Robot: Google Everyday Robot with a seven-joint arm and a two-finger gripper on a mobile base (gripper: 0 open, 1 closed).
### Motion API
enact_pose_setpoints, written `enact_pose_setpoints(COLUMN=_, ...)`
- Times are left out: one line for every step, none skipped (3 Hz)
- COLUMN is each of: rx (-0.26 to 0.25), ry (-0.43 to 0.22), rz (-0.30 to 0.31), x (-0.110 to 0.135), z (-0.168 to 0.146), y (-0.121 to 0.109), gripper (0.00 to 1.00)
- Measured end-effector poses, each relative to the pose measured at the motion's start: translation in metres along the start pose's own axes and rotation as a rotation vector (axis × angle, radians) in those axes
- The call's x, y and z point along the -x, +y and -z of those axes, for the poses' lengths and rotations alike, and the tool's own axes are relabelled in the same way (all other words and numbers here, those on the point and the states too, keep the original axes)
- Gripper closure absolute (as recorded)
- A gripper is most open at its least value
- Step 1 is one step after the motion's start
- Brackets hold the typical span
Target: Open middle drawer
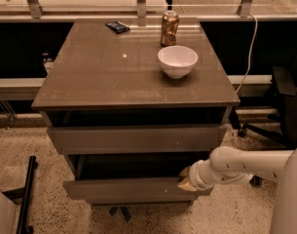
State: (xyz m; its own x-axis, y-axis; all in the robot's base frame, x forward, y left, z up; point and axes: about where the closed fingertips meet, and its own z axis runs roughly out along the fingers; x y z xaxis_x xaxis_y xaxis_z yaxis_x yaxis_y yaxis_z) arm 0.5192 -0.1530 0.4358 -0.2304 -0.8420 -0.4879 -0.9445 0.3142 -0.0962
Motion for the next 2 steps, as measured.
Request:
enact_pose_setpoints(rx=0.008, ry=0.004, rz=0.002, x=-0.0009, z=-0.0006, y=0.0045, gripper=0.90)
enact_pose_setpoints(rx=0.008, ry=0.004, rz=0.003, x=-0.0008, z=-0.0008, y=0.0047, gripper=0.66)
